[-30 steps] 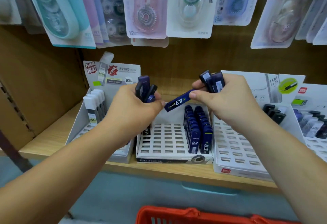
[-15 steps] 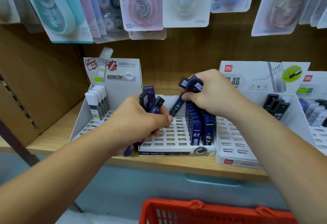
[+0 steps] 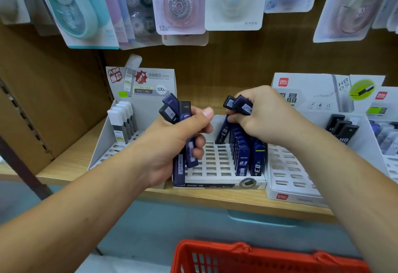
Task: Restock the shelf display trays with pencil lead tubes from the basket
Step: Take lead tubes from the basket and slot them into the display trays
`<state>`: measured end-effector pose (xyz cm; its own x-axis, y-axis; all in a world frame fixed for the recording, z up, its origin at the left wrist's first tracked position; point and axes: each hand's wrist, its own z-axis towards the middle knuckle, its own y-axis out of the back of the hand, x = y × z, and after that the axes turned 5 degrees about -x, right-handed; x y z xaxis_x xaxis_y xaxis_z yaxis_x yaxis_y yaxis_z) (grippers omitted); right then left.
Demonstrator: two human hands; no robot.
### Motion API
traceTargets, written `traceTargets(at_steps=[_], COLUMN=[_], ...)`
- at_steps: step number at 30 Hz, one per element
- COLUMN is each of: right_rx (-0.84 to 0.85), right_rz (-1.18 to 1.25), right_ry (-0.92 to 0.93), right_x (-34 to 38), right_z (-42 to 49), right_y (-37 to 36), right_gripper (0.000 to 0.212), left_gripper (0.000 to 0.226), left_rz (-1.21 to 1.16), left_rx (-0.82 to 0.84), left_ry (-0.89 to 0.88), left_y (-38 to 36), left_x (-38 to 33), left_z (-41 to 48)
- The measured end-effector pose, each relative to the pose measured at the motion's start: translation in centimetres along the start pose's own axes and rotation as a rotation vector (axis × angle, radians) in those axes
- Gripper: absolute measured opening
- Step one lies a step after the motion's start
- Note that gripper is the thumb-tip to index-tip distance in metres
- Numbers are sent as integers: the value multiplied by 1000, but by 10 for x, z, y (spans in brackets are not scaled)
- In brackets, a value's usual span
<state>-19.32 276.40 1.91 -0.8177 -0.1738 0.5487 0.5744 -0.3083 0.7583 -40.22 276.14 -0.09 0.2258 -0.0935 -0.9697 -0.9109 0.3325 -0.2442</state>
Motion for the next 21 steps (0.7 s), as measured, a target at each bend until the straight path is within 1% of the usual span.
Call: traceTargets(at_steps=[5, 11, 13, 16, 19, 21], right_rx=[-34, 37, -12, -125, -94, -53], right_rz=[-63, -116, -87, 7, -27, -58], right_ry=[25, 73, 29, -22, -21, -4], right_x=[-3, 0, -1, -3, -2, 0], right_z=[1, 1, 3, 4, 6, 7], right_y=[-2, -3, -4, -7, -10, -8], right_gripper=[4, 13, 9, 13, 13, 17], left_gripper=[17, 26, 29, 28, 24, 23], left_rz=[-154, -226, -247, -281, -304, -312], left_rx=[-60, -126, -145, -160, -159, -157], left_ry=[-17, -13, -14, -28, -27, -22], left_y=[-6, -10, -11, -14, -17, -17], left_x=[-6, -9, -8, -9, -8, -8], left_z=[2, 6, 8, 12, 15, 15])
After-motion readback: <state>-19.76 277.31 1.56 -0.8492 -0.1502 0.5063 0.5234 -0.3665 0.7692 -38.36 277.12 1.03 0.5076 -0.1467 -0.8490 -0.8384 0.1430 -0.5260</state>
